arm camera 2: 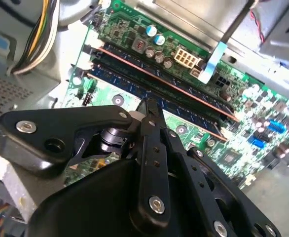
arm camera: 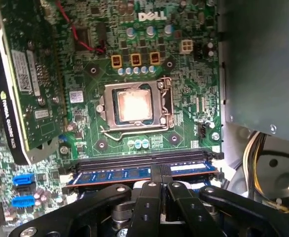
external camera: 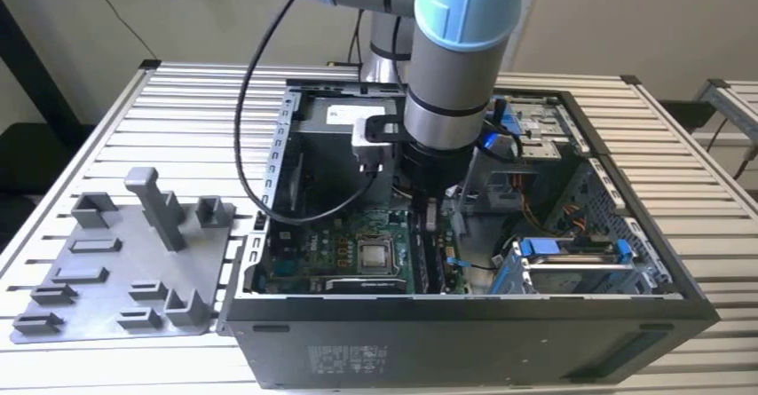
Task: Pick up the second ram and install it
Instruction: 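Press down the second ram until it locks into place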
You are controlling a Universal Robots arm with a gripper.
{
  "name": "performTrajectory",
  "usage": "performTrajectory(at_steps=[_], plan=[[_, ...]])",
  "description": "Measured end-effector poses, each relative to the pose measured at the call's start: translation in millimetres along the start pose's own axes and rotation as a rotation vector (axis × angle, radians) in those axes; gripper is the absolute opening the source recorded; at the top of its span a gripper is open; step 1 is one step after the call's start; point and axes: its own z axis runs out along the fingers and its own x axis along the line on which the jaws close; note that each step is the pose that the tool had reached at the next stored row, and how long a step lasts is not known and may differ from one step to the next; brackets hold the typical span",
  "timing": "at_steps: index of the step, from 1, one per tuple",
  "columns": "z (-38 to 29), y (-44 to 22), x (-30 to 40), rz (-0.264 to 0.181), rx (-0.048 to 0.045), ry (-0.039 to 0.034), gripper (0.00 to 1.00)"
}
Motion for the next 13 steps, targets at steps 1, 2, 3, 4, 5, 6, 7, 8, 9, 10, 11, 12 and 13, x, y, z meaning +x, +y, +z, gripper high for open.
performTrajectory(at_steps=[1, 2, 3, 4, 5, 6, 7, 8, 9, 10, 11, 12, 13], plan=[[0.1, 0.0, 0.0, -0.018, -0.0008, -0.0003, 0.11], [0.4, 0.0, 0.0, -0.037, -0.0016, -0.0008, 0.11], [0.5, 0.0, 0.0, -0.055, -0.0024, -0.0012, 0.11], [0.5, 0.0, 0.0, -0.069, -0.0030, -0.0015, 0.11], [0.6, 0.0, 0.0, -0.073, -0.0031, -0.0016, 0.11], [0.6, 0.0, 0.0, -0.074, -0.0032, -0.0016, 0.11], [0.6, 0.0, 0.0, -0.074, -0.0032, -0.0016, 0.11], [0.6, -0.1, 0.0, -0.074, -0.0032, -0.0017, 0.11], [0.7, -0.9, -0.1, -0.074, -0.0033, -0.0018, 0.11], [0.7, -2.1, -0.1, -0.074, -0.0038, -0.0017, 0.11], [0.9, -3.1, -0.1, -0.074, -0.0048, -0.0019, 0.11], [0.9, -4.1, 0.1, -0.074, -0.0059, -0.0018, 0.11], [0.9, -4.8, 0.7, -0.073, -0.0071, -0.0016, 0.11]])
